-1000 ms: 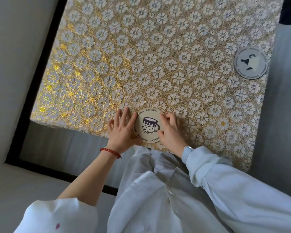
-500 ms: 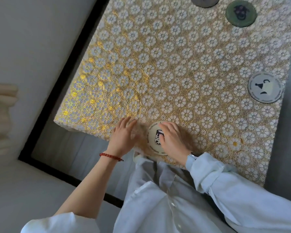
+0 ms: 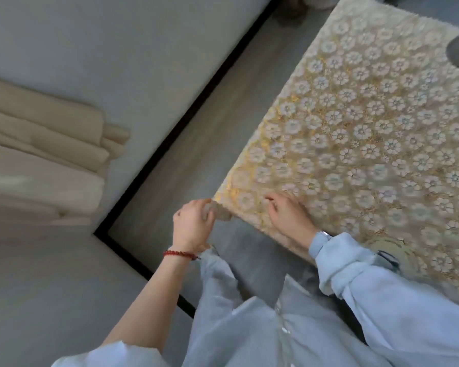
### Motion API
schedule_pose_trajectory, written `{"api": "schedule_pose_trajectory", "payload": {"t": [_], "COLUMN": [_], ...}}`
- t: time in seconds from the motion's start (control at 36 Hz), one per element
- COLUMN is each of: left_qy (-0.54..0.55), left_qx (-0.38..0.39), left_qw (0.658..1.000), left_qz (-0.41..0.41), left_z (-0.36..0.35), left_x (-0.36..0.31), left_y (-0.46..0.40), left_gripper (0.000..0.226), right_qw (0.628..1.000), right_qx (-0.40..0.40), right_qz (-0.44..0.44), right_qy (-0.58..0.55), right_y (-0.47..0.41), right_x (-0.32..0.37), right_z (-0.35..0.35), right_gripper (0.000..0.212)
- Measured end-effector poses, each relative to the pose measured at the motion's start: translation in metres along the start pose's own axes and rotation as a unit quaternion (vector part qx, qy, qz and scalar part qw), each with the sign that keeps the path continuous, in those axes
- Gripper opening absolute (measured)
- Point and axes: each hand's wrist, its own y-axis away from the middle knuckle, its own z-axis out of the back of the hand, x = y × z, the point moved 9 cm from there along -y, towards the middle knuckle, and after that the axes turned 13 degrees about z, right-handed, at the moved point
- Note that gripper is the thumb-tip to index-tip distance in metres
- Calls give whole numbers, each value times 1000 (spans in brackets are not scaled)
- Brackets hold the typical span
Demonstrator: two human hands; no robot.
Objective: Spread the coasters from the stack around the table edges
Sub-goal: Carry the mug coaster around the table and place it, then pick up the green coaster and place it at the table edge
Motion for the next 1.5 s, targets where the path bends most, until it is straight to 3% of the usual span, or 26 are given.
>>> {"api": "schedule_pose_trajectory", "payload": {"t": [0.22, 0.33, 0.44, 0.92, 1.06, 1.28, 1.5], "left_qy": [-22, -28, -42, -171, -190, -229, -272], "left_qx": [-55, -63, -27, -18, 41, 121, 189], "left_qw": [998, 997, 996, 954, 936, 868, 760], "left_qz": [-13, -45, -80, -246, -293, -424, -559], "left_z": [130, 163, 160, 202, 167, 98, 32], "left_x": [86, 82, 55, -144, -219, -373, -538], "left_y": [-90, -129, -167, -347, -370, -388, -376], "left_gripper": [33, 31, 34, 30, 35, 34, 40], "right_qw": [998, 993, 990, 976, 960, 889, 781], "right_qx": [-50, -105, -104, -189, -229, -316, -408], "right_qz": [-19, 32, 25, -95, -160, -332, -462], "right_qy": [-19, 50, 90, 42, 32, -11, -103], "right_y": [-83, -122, -164, -350, -354, -321, -302], "right_x": [90, 127, 134, 82, 43, -62, -157], "right_z": [-49, -39, -25, 76, 118, 171, 228], "right_gripper": [33, 41, 44, 47, 37, 48, 29]}}
